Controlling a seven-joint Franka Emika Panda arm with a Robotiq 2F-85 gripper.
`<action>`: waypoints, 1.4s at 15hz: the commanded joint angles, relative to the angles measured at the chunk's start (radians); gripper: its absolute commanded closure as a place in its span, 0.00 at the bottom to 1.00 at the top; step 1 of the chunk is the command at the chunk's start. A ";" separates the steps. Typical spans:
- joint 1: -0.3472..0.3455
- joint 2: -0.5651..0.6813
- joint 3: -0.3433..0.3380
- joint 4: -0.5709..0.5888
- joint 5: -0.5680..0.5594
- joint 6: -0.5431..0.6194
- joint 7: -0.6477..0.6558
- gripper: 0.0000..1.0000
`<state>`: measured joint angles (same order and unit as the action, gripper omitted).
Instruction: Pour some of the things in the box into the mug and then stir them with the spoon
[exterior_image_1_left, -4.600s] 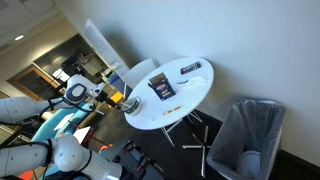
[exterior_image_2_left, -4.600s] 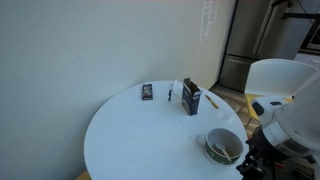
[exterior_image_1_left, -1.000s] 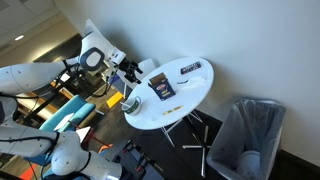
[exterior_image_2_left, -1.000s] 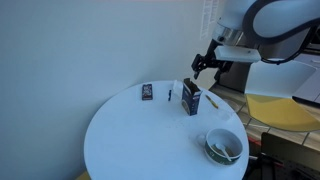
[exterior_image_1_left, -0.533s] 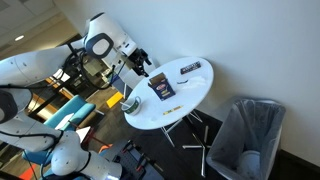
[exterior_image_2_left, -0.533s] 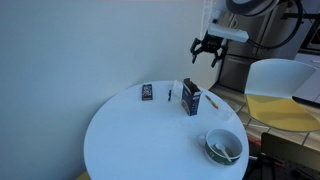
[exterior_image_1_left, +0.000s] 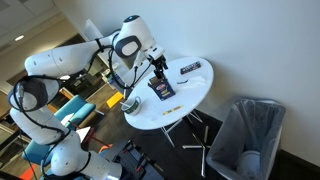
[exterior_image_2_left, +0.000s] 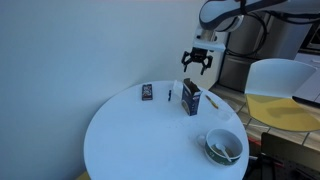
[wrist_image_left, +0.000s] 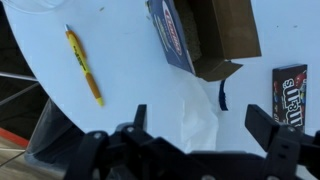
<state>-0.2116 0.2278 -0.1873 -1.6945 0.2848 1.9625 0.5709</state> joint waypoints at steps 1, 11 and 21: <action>-0.033 0.097 -0.013 0.116 0.081 -0.058 -0.006 0.00; -0.037 0.237 0.005 0.163 0.107 -0.226 -0.020 0.00; -0.041 0.285 0.021 0.168 0.131 -0.229 -0.067 0.00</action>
<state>-0.2485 0.4882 -0.1726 -1.5548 0.3853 1.7661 0.5308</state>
